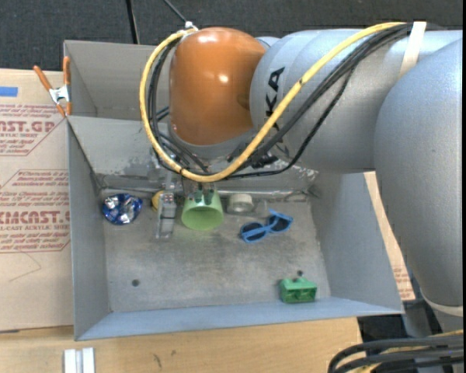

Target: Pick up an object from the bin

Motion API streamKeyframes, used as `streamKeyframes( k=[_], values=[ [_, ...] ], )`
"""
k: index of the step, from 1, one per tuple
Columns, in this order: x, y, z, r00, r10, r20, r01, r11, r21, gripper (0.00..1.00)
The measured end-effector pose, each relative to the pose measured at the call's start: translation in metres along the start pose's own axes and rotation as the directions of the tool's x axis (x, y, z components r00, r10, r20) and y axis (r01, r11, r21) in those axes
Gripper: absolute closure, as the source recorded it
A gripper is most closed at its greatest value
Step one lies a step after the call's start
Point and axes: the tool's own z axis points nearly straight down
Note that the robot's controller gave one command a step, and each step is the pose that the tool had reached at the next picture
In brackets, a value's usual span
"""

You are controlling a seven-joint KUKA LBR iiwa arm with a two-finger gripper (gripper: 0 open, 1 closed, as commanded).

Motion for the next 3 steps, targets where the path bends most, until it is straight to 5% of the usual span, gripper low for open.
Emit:
streamKeyframes(
  k=[1, 2, 3],
  values=[
    [-0.018, -0.003, 0.13, 0.98, 0.2, -0.006, -0.199, 0.98, 0.004, 0.0],
    [-0.024, 0.043, 0.154, 0.945, 0.326, -0.002, -0.326, 0.945, 0.001, 0.0],
    [-0.025, 0.042, 0.153, 0.945, 0.327, 0.0, -0.327, 0.945, 0.001, 1.0]
  ],
)
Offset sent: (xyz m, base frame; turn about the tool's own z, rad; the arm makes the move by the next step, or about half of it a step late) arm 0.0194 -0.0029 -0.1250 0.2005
